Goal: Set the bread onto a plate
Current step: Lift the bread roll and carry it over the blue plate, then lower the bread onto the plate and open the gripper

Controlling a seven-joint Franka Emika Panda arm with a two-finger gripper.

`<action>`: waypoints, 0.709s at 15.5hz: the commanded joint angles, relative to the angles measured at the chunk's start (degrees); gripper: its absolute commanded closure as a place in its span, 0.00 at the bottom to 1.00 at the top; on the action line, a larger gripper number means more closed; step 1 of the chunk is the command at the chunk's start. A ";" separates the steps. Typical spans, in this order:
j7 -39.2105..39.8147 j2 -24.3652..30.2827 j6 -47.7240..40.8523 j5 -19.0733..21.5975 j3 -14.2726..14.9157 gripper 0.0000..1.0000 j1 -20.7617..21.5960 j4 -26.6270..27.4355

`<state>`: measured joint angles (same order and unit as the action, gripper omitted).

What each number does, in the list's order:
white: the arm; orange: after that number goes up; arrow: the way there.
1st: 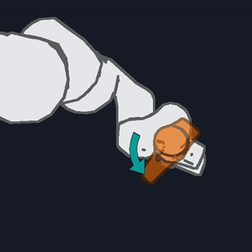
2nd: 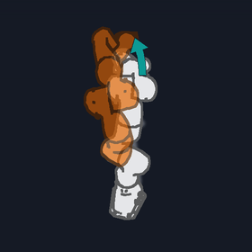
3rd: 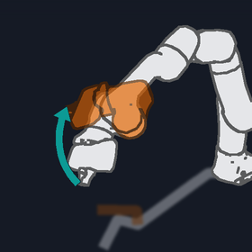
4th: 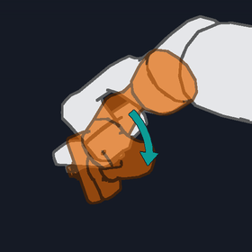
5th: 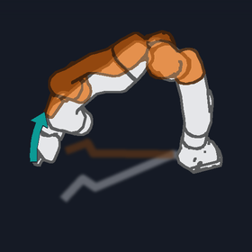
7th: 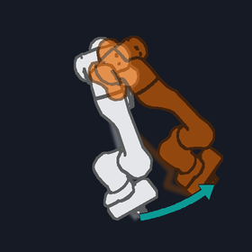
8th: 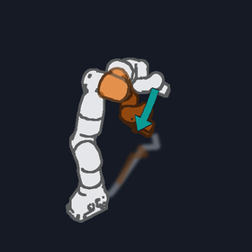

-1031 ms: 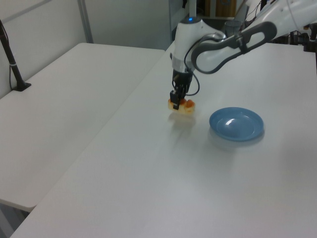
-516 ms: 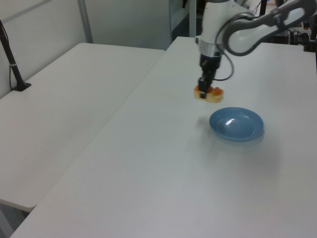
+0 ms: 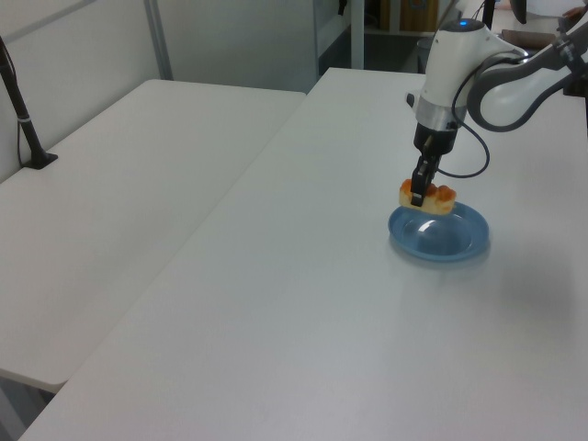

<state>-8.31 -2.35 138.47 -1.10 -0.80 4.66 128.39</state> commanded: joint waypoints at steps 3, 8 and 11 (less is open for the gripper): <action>0.58 -0.63 1.53 2.15 0.36 0.53 1.92 2.75; -0.04 -2.84 1.62 2.07 0.36 0.46 2.90 2.48; -0.13 -2.93 1.62 2.07 0.36 0.38 2.99 1.61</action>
<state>-8.38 -5.85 138.66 -0.25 -0.85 6.98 130.01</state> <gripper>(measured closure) 0.454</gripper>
